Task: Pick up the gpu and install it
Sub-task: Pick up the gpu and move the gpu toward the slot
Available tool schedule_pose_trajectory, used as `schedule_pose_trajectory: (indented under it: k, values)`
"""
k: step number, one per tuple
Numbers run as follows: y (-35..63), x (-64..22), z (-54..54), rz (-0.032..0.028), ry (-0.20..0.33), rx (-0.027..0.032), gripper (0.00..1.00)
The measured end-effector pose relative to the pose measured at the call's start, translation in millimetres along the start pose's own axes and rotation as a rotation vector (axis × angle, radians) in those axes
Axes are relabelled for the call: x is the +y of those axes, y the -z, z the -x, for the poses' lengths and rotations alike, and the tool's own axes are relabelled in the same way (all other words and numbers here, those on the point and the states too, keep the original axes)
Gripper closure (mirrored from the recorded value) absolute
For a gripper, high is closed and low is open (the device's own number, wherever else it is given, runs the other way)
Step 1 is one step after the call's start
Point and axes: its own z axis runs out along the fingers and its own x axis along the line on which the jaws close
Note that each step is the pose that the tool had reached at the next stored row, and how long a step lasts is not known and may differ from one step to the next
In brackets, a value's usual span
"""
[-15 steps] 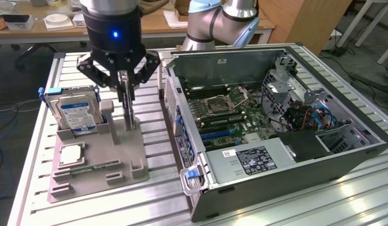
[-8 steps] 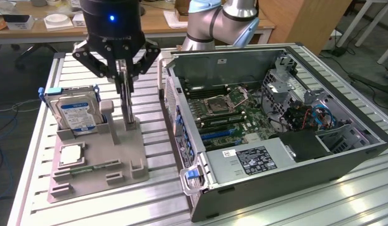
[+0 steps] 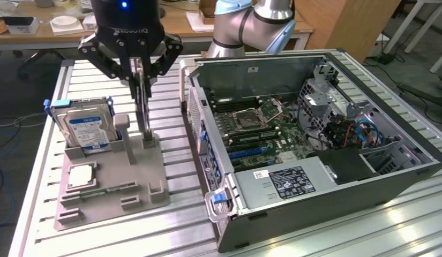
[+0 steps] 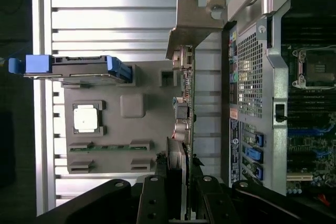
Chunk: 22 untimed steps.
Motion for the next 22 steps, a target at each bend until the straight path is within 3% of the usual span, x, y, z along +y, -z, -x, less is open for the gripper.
schedule_pose_trajectory:
  k: [18,22]
  values:
    - [2.7,0.1,0.0,-0.0001,-0.013,-0.0005,0.73]
    - [9.2,0.5,0.0,0.0003,-0.013,-0.0005,0.73]
